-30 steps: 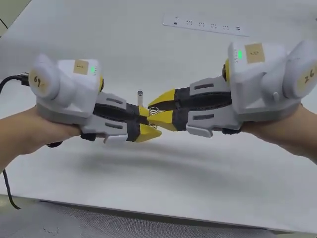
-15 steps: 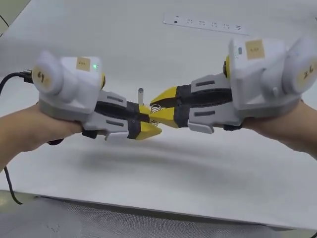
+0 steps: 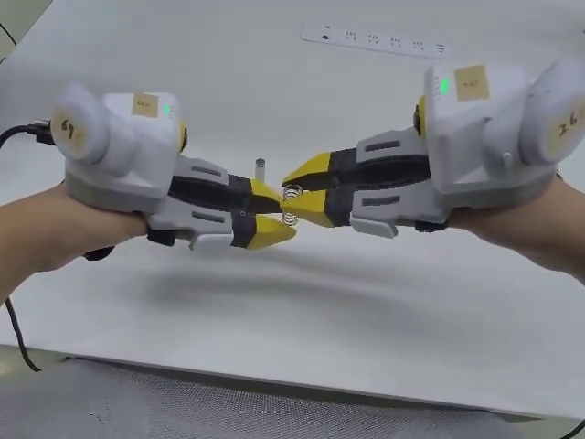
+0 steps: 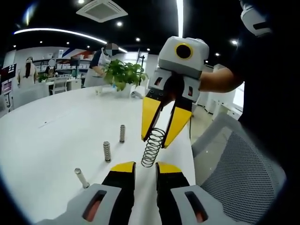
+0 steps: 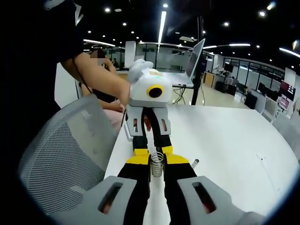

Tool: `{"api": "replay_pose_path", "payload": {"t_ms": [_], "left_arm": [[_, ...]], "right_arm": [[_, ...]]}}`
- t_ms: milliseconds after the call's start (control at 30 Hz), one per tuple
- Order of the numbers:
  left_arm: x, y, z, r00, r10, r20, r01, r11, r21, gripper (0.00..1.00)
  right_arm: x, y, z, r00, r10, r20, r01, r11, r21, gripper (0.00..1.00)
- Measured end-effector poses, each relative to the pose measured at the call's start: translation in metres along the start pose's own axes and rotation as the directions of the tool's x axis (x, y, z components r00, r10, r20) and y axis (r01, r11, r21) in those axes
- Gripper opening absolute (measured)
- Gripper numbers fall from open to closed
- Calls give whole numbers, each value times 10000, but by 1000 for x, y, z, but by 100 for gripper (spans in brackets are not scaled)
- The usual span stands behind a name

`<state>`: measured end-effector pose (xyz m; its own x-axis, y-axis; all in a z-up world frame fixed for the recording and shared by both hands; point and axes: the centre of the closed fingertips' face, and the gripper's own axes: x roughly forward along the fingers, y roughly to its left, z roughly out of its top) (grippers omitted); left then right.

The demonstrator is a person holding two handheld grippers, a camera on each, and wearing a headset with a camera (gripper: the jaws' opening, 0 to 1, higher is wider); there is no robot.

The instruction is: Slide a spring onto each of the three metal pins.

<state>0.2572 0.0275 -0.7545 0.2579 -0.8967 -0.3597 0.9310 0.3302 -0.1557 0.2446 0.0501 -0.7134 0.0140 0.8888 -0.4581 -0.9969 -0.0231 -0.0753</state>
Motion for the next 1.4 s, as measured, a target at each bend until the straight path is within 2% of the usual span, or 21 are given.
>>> {"api": "replay_pose_path", "payload": {"t_ms": [433,733,967,1200,1400], "left_arm": [[-16,11,-3,9981,573,220,-564,9976,-390,14],[-33,23,-8,9907,1315,346,-1290,9893,-681,19],[-45,30,-8,9797,1927,562,-1876,9786,-847,27],[-54,32,-11,9684,2381,736,-2303,9679,-1009,36],[-64,37,-14,9552,2843,826,-2744,9549,-1134,46]], "right_arm": [[3,-5,-6,9996,-205,178,199,9993,313,7],[1,-8,-9,9992,-346,212,337,9987,391,7],[0,-11,-11,9986,-491,201,482,9980,402,7],[-1,-12,-14,9981,-589,152,583,9976,386,7],[-1,-13,-13,9976,-673,164,667,9972,346,7]]}}
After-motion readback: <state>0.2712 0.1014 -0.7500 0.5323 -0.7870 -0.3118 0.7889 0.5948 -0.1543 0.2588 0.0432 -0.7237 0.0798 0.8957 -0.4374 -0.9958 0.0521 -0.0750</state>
